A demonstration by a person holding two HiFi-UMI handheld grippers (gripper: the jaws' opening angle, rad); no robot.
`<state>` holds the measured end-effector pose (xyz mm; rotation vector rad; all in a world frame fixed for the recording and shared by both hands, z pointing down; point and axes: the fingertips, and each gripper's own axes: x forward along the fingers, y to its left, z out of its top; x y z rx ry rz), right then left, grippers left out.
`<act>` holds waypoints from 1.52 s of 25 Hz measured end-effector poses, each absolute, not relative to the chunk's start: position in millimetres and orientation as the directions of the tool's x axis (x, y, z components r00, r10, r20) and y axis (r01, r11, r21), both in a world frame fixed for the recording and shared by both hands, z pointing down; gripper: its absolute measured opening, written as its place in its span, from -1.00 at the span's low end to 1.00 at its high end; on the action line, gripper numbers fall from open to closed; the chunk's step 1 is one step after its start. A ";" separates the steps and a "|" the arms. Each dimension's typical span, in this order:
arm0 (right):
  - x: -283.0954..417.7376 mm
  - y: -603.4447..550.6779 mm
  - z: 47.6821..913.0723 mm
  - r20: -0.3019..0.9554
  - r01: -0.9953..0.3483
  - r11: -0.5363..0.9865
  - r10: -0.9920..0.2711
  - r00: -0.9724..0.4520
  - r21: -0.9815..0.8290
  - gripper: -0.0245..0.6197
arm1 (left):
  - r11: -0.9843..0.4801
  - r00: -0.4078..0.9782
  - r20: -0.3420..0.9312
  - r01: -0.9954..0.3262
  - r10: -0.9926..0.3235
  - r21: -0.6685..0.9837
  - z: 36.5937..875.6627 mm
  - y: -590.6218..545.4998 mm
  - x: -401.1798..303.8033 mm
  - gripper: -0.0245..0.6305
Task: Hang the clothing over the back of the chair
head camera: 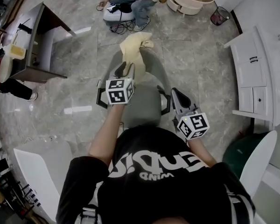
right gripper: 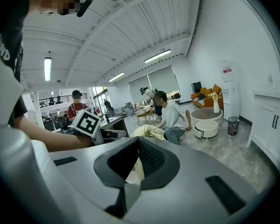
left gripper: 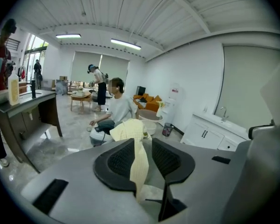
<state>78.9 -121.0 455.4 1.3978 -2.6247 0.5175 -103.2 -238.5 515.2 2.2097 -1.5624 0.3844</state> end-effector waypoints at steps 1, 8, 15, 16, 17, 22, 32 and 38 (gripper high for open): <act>78.3 -119.5 453.6 0.260 -0.821 0.519 -0.780 -0.569 -0.238 -0.88 | -0.288 0.333 0.429 -0.943 -0.840 0.169 508.2 -231.6 -104.7 -0.60; 73.3 -107.5 440.0 0.224 -0.806 0.548 -0.776 -0.590 -0.224 -0.88 | -0.300 0.346 0.330 -0.936 -0.878 0.185 458.0 -181.5 -111.5 -0.87; 68.8 -95.7 424.7 0.188 -0.787 0.579 -0.766 -0.614 -0.211 -0.88 | -0.305 0.362 0.263 -0.923 -0.894 0.233 426.6 -122.6 -115.8 -0.87; 68.0 -94.6 422.9 0.183 -0.785 0.584 -0.765 -0.617 -0.208 -0.88 | -0.301 0.358 0.257 -0.924 -0.897 0.236 424.7 -115.1 -117.6 -0.87; 67.2 -93.7 421.2 0.178 -0.782 0.588 -0.764 -0.621 -0.205 -0.88 | -0.296 0.354 0.253 -0.925 -0.900 0.239 423.3 -108.2 -119.4 -0.87; 63.0 -88.3 419.1 0.169 -0.771 0.606 -0.754 -0.635 -0.194 -0.88 | -0.284 0.334 0.224 -0.932 -0.916 0.225 418.6 -81.8 -124.6 -0.87; 58.3 -79.1 419.7 0.164 -0.759 0.624 -0.742 -0.650 -0.184 -0.88 | -0.250 0.291 0.184 -0.944 -0.939 0.217 420.5 -56.4 -125.1 -0.87; 60.5 -74.5 420.0 0.164 -0.761 0.622 -0.744 -0.648 -0.187 -0.88 | -0.249 0.292 0.199 -0.944 -0.936 0.215 422.5 -50.8 -123.9 -0.87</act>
